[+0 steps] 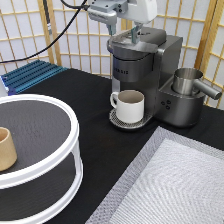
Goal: Make coffee
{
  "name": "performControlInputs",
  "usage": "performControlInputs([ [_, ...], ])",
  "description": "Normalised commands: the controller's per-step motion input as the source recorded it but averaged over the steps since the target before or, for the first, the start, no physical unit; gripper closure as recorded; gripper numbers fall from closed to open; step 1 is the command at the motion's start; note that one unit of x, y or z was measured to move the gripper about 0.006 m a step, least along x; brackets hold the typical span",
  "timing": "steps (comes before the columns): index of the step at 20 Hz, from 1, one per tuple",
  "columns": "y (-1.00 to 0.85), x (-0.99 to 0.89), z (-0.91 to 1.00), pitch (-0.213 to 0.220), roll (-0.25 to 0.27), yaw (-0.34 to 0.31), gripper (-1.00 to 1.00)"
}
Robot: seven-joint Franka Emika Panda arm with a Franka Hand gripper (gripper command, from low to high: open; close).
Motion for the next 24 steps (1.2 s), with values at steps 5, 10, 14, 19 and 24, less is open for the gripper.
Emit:
performControlInputs([
  [5,-0.45,-0.12,-1.00,0.012,-0.020,0.131,-1.00],
  [10,0.09,-0.24,-0.37,0.022,-0.092,0.060,-1.00],
  [14,-0.28,-0.28,0.78,0.056,-0.045,0.105,-1.00],
  [19,-0.57,-0.27,0.99,0.047,0.000,0.071,-1.00],
  [24,0.39,-0.43,1.00,-0.017,-0.060,0.004,-1.00],
])
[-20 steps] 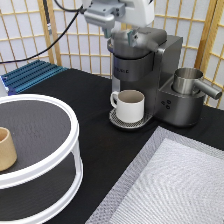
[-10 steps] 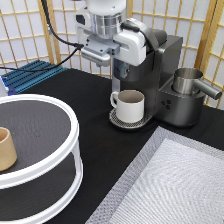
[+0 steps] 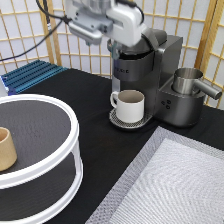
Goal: Make coffee
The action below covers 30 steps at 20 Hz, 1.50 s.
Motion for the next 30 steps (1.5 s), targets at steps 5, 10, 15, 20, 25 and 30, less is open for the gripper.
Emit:
performControlInputs([
  [5,1.00,-0.02,1.00,-0.015,-0.112,0.000,-1.00],
  [10,0.94,0.48,1.00,0.000,-0.172,-0.023,-1.00],
  [15,0.37,0.61,0.65,-0.021,-0.228,-0.138,-1.00],
  [20,0.14,0.59,0.13,-0.008,-0.171,-0.156,-1.00],
  [25,0.02,0.54,-0.12,0.004,-0.135,-0.042,-1.00],
  [30,-0.01,0.32,-0.13,0.014,-0.103,0.008,-1.00],
])
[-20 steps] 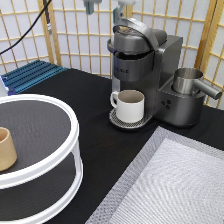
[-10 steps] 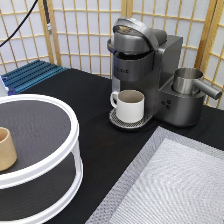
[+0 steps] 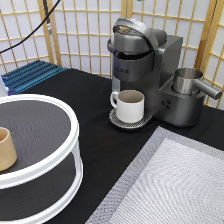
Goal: Make coffee
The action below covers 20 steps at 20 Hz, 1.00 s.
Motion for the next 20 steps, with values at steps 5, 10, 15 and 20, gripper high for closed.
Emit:
performControlInputs([
  [5,-0.14,0.17,-0.34,0.000,-0.080,0.030,-1.00],
  [10,-0.33,0.01,-0.62,0.000,-0.067,0.040,-1.00],
  [15,-0.31,0.04,-0.76,-0.003,-0.082,0.059,-1.00],
  [20,-0.25,0.07,-0.69,-0.008,-0.091,0.091,-1.00],
])
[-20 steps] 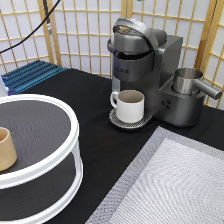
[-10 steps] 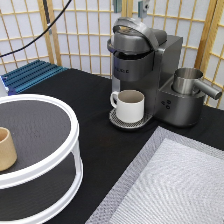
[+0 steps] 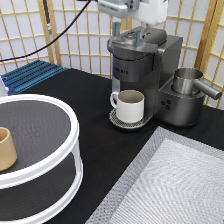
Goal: Make coffee
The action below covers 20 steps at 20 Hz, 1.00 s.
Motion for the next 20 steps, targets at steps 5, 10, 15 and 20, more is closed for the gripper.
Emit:
performControlInputs([
  [5,-0.41,0.05,-0.73,0.000,-0.078,0.109,-1.00],
  [10,-0.07,-0.01,-0.08,-0.003,-0.067,0.077,-1.00],
  [15,-0.01,-0.06,0.00,-0.006,-0.034,0.058,-1.00],
  [20,0.05,-0.07,0.33,-0.008,-0.064,0.054,-1.00],
])
